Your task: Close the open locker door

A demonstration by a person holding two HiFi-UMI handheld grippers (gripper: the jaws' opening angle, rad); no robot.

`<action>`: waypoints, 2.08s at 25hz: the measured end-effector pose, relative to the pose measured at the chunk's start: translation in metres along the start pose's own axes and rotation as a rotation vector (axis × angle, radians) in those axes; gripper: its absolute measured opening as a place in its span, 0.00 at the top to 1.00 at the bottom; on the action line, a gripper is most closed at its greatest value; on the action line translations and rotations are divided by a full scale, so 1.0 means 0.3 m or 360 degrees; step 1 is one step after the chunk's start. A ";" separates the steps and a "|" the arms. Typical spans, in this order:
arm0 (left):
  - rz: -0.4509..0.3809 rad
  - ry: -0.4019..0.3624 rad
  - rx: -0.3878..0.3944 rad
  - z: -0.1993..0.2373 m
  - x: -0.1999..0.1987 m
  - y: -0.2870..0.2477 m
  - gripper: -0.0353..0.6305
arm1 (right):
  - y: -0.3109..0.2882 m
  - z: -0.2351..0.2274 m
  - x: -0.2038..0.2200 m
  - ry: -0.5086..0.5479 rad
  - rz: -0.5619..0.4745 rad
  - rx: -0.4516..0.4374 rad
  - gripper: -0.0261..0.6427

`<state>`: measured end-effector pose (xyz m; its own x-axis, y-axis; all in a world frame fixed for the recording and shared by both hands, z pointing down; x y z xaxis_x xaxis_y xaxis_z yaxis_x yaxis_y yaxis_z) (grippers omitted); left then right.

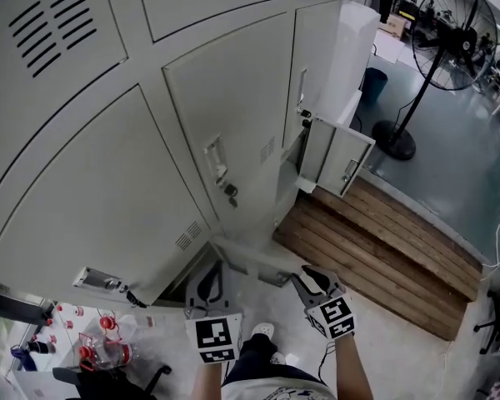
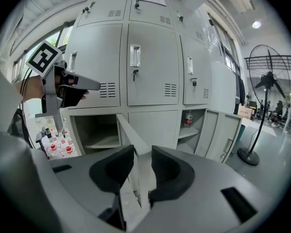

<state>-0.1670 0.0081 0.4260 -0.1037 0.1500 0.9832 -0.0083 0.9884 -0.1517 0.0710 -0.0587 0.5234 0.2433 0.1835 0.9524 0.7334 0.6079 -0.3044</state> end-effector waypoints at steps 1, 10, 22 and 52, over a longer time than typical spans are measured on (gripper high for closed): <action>-0.0004 -0.0001 -0.0008 -0.002 -0.005 0.020 0.94 | 0.011 0.013 -0.001 0.0002 0.0002 -0.0006 0.78; -0.0027 0.0009 -0.0132 -0.008 0.010 0.240 0.94 | 0.081 0.150 0.024 -0.0015 -0.0023 -0.0074 0.80; -0.0010 0.0025 -0.0484 0.038 0.063 0.632 0.94 | 0.106 0.360 0.036 0.0008 -0.0042 -0.0245 0.81; -0.0008 0.0085 -0.0865 0.357 0.113 0.968 0.94 | -0.130 0.824 -0.032 0.0041 -0.0067 -0.0572 0.89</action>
<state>-0.2793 0.2977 0.4044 -0.0539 0.1324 0.9897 0.5080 0.8570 -0.0869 -0.1168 0.1068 0.5295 0.2206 0.1420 0.9650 0.9183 0.3033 -0.2545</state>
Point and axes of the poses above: the fingertips, and each gripper's own axes: y backward along the fingers, z to its left, x out of its underside, the point moved 10 cm from there along y, backward along the fingers, and after that the axes turned 8 degrees about -z, right-handed, at the moved point
